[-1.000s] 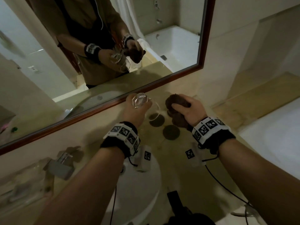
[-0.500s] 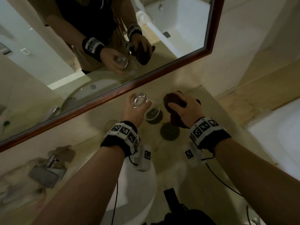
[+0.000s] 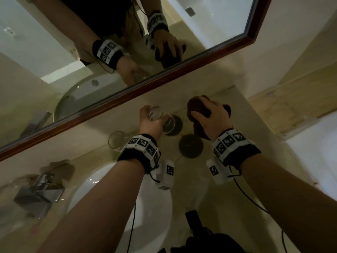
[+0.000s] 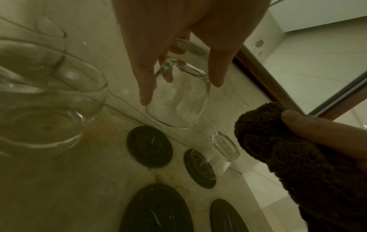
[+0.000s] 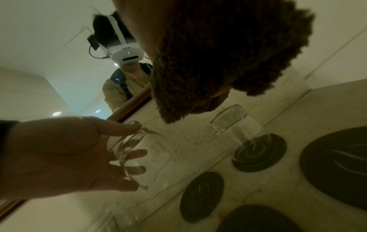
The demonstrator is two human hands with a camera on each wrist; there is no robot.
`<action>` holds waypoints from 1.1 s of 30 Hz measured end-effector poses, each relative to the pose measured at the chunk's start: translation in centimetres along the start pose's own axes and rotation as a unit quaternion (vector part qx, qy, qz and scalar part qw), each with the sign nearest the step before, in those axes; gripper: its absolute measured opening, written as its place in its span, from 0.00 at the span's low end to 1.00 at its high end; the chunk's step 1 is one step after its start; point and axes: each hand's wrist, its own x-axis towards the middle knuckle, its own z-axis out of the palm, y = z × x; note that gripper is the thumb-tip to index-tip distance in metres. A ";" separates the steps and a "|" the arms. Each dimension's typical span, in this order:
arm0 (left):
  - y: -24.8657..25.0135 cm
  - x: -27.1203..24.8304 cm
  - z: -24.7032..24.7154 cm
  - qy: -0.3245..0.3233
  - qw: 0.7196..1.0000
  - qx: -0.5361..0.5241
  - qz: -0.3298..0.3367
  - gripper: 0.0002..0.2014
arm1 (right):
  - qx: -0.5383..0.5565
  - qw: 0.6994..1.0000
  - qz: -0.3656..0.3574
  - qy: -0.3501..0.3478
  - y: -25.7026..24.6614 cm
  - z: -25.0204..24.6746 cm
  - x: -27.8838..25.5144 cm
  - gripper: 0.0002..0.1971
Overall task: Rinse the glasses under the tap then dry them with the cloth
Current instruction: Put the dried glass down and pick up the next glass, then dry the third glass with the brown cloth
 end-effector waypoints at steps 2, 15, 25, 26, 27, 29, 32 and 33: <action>-0.3 0.5 0.5 -0.005 1.000 -0.002 -0.008 0.33 | -0.014 1.000 -0.001 -0.007 0.1 0.2 0.2 0.28; -2.5 3.3 2.7 -0.013 0.999 0.029 0.011 0.32 | -0.035 0.999 0.003 -0.018 0.9 1.6 1.4 0.28; -4.3 5.0 4.0 -0.001 0.999 0.039 0.027 0.36 | -0.025 1.000 -0.005 -0.017 1.3 2.1 1.8 0.28; -4.3 5.1 4.1 -0.001 0.999 0.045 0.027 0.36 | -0.024 1.000 -0.006 -0.017 1.3 2.1 1.8 0.28; -4.4 5.2 4.3 -0.001 0.998 0.052 0.027 0.37 | -0.022 1.000 -0.007 -0.017 1.3 2.2 1.8 0.28; -4.5 5.4 4.6 0.001 0.997 0.073 0.028 0.38 | -0.019 1.000 -0.004 -0.016 1.4 2.2 1.9 0.28; -4.8 5.6 4.8 0.002 0.994 0.108 0.036 0.40 | -0.024 1.000 -0.004 -0.017 1.5 2.3 1.9 0.28; -4.8 5.6 4.8 0.000 0.993 0.116 0.035 0.41 | -0.026 1.000 -0.006 -0.016 1.5 2.3 1.9 0.28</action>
